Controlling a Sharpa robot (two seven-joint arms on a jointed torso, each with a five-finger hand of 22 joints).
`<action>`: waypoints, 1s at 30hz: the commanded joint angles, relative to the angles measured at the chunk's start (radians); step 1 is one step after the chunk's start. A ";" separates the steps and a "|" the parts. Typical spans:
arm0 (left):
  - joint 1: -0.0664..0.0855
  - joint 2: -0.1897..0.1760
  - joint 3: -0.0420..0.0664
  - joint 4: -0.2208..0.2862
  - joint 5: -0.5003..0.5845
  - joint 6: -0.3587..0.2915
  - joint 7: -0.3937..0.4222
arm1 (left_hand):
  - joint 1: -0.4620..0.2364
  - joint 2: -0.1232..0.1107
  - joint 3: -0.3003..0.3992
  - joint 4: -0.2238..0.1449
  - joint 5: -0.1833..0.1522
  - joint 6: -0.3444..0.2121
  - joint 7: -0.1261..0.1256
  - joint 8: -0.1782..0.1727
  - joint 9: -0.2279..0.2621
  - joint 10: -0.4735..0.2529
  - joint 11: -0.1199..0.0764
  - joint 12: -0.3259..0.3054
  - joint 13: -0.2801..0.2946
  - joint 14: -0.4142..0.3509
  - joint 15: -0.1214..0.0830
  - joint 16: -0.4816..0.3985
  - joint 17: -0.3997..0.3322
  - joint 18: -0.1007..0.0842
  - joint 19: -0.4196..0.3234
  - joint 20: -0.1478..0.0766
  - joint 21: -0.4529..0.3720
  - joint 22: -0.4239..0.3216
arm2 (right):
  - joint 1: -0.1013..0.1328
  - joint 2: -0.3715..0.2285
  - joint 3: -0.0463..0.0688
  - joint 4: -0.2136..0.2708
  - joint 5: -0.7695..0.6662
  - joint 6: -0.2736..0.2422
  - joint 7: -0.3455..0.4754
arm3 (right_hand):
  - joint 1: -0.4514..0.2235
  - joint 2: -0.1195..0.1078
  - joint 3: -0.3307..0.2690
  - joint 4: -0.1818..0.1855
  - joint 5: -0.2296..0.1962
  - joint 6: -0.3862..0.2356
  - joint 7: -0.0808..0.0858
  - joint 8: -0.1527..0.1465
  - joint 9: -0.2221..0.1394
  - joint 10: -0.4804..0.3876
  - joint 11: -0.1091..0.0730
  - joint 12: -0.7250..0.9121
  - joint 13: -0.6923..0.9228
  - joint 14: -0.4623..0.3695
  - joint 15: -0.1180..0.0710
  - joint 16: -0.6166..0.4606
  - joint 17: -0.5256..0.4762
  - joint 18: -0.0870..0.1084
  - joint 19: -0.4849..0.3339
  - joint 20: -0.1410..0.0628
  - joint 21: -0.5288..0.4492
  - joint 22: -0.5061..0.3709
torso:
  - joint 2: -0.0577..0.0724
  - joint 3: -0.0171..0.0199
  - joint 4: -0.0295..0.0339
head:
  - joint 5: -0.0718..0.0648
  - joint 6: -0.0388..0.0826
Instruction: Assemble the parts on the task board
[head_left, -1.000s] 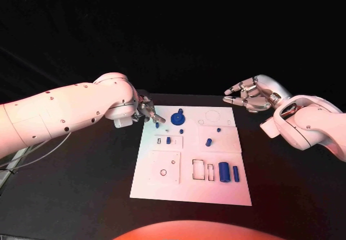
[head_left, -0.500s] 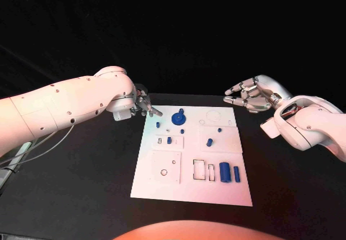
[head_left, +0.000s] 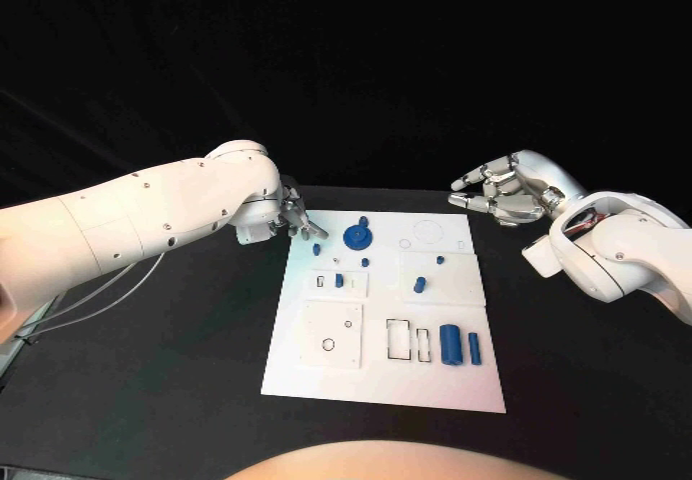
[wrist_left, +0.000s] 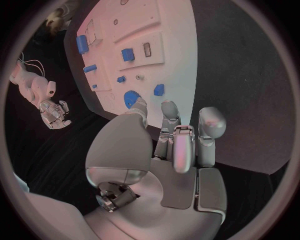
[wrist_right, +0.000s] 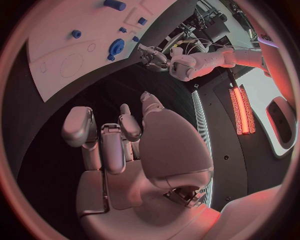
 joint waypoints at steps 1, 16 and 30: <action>-0.001 0.008 0.000 -0.011 -0.013 0.038 0.007 | -0.013 0.000 -0.007 -0.001 0.006 0.005 0.000 -0.001 -0.001 0.007 0.000 0.001 -0.001 0.075 0.005 0.002 0.170 0.015 0.005 0.003 0.004 -0.001 | 0.000 0.000 0.000 0.002 -0.003 0.000 0.009 | -0.006 0.001 -0.007 0.000 0.003 -0.008 -0.002 0.007 -0.001 0.000 -0.001 -0.003 -0.001 0.048 -0.006 -0.004 0.028 0.019 -0.005 -0.004 -0.003 -0.001 | 0.000 0.0002 0.0010 | 0.000 -0.001; -0.015 0.032 -0.003 -0.043 -0.014 0.063 0.027 | -0.017 0.008 -0.012 -0.001 0.006 0.008 -0.001 0.000 -0.006 0.005 -0.001 0.002 -0.004 0.073 0.005 -0.001 0.167 0.015 0.003 0.003 0.003 -0.004 | 0.000 -0.001 0.001 0.003 -0.003 0.001 0.012 | -0.005 0.002 -0.006 -0.001 0.005 -0.009 -0.002 0.007 -0.002 -0.001 -0.001 -0.004 -0.002 0.048 -0.006 -0.004 0.028 0.020 -0.005 -0.004 -0.004 -0.002 | -0.001 -0.0005 0.0012 | -0.001 -0.008; -0.019 0.045 -0.004 -0.064 -0.015 0.074 0.028 | -0.007 0.022 -0.013 -0.003 0.007 0.013 -0.002 0.003 -0.013 0.003 -0.002 0.005 -0.007 0.072 0.004 -0.001 0.166 0.015 0.003 0.003 0.004 -0.002 | 0.000 -0.004 0.001 0.006 -0.003 -0.001 0.013 | -0.005 0.002 -0.006 -0.001 0.005 -0.009 -0.002 0.007 -0.002 -0.001 -0.001 -0.004 -0.002 0.048 -0.006 -0.004 0.028 0.020 -0.005 -0.004 -0.004 -0.002 | 0.000 0.0000 -0.0003 | 0.002 -0.009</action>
